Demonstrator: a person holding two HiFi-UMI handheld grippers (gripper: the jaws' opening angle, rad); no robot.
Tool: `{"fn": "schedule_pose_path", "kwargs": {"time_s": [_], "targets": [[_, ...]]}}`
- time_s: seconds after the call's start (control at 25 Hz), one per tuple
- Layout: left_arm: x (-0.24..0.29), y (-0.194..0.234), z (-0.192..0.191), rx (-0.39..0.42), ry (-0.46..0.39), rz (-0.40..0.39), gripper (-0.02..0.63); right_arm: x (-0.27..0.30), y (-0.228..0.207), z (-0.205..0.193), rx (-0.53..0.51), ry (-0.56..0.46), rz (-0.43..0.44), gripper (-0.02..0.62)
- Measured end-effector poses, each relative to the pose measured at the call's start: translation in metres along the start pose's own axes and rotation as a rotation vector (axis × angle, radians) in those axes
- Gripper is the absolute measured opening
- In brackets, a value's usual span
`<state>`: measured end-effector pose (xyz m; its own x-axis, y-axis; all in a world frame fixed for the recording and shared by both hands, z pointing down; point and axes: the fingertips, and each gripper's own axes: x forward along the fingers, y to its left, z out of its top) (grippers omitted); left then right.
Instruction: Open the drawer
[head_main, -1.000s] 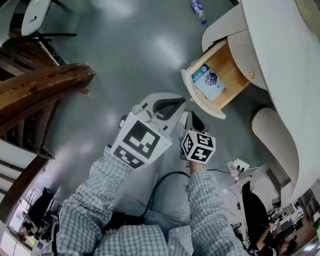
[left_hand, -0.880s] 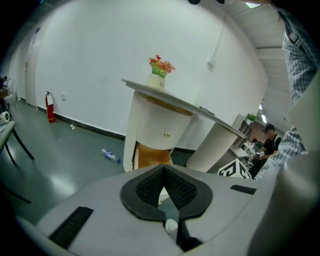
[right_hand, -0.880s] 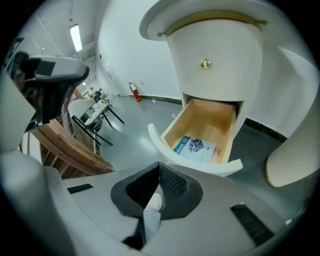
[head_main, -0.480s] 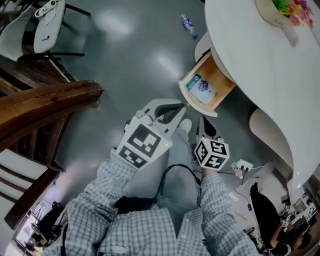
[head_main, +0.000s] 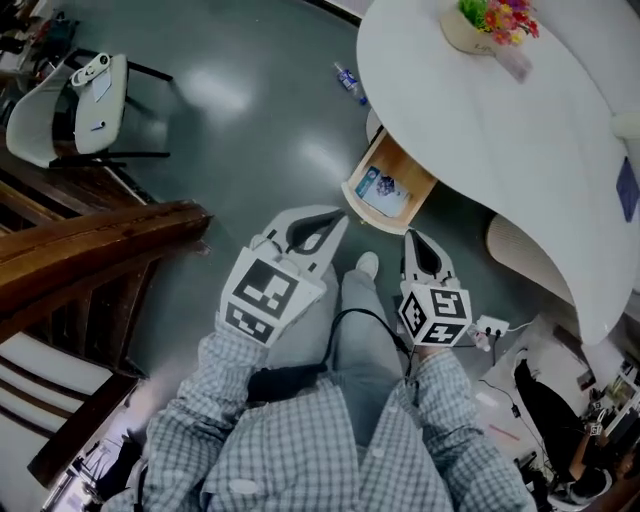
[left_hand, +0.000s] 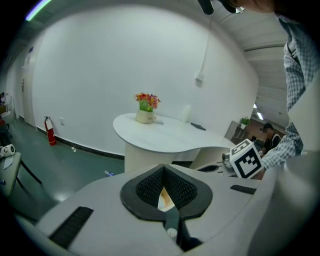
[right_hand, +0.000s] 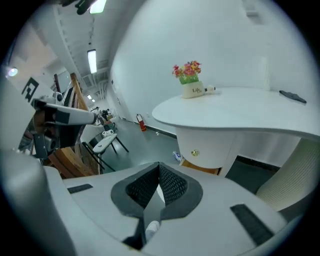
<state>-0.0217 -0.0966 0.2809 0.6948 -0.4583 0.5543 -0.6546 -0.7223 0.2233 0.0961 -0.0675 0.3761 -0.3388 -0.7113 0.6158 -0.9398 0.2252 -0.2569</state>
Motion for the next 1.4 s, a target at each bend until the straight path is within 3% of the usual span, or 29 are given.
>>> {"fn": "schedule_pose_path", "kwargs": {"time_s": [0.24, 0.56, 0.96, 1.4], "targets": [[-0.021, -0.016, 0.032, 0.019, -0.035, 0.006, 0.005, -0.052, -0.017, 0.045, -0.005, -0.103, -0.05, 0.009], [-0.029, -0.033, 0.073, 0.037, -0.101, -0.002, 0.005, -0.102, -0.009, 0.091, -0.131, -0.183, -0.059, 0.009], [-0.039, -0.042, 0.093, 0.073, -0.075, -0.002, 0.005, -0.129, -0.004, 0.138, -0.19, -0.27, -0.07, 0.009], [-0.048, -0.04, 0.102, 0.096, -0.066, -0.015, 0.005, -0.134, -0.004, 0.144, -0.162, -0.285, -0.07, 0.009]]}}
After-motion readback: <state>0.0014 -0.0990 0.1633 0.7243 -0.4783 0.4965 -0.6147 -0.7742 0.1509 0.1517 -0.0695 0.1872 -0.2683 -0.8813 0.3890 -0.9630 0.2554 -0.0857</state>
